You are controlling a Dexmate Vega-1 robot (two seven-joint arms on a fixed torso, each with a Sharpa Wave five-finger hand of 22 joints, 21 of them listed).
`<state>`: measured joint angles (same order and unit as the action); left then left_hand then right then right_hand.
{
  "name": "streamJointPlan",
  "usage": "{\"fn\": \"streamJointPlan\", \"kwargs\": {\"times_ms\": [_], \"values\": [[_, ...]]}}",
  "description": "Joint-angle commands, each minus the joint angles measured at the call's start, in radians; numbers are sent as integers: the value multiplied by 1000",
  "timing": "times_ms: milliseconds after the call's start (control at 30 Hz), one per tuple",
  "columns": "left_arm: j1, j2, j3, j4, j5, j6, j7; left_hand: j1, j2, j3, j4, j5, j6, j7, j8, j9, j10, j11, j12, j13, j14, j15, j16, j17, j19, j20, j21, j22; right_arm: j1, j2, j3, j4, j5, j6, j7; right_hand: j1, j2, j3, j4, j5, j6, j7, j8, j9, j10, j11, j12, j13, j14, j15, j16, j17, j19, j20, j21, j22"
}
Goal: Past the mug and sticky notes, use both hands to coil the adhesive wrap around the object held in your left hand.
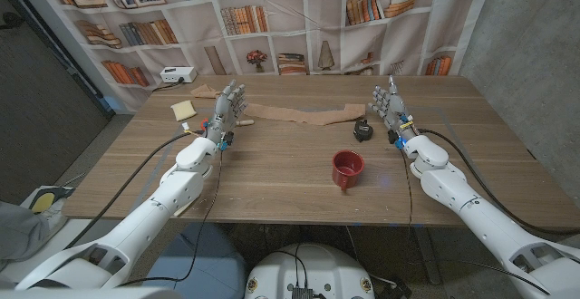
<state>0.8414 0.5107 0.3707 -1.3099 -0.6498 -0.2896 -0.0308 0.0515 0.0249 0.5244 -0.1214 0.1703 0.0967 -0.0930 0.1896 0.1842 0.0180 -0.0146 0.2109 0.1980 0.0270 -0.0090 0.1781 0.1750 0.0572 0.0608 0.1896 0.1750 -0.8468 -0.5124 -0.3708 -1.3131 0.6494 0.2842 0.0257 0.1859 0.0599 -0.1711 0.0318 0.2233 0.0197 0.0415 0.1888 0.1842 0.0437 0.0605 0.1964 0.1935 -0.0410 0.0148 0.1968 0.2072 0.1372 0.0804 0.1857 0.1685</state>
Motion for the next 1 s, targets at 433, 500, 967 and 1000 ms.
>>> {"fn": "streamJointPlan", "kwargs": {"times_ms": [433,500,967,1000], "values": [[25,6,-10,-23,0,-28,3,11,1,7,1,7,7,-5,6,5,8,-4,6,4,8,-2,8,4,5,-3,5,2,-28,-22,-4,-68,-16,-33,-38,10,0,-7,-1,5,0,10,7,5,2,6,4,3,-10,0,6,3,8,-2,3,3],[27,13,-8,-29,17,-33,12,11,1,7,1,7,6,-5,6,5,7,-5,5,4,8,-2,8,4,6,-4,5,2,-32,-24,-3,-74,-16,-35,-41,11,0,-7,-1,5,0,10,7,5,2,7,4,3,-10,0,6,3,8,-2,3,3],[32,21,2,-64,102,-50,94,12,2,7,0,7,9,-3,6,5,7,-3,5,4,7,-3,7,4,4,-7,4,2,-27,-49,6,-85,-7,-55,-25,12,1,-7,-1,5,0,11,7,5,1,5,4,3,-10,1,6,2,5,0,3,3],[34,21,2,-69,107,-49,101,12,2,7,0,7,9,-2,6,5,7,-3,6,4,7,-3,7,4,4,-7,4,2,-27,-51,7,-87,-4,-61,-26,12,1,-7,-2,5,0,11,7,5,2,5,4,3,-11,1,6,2,5,0,3,3]]}}
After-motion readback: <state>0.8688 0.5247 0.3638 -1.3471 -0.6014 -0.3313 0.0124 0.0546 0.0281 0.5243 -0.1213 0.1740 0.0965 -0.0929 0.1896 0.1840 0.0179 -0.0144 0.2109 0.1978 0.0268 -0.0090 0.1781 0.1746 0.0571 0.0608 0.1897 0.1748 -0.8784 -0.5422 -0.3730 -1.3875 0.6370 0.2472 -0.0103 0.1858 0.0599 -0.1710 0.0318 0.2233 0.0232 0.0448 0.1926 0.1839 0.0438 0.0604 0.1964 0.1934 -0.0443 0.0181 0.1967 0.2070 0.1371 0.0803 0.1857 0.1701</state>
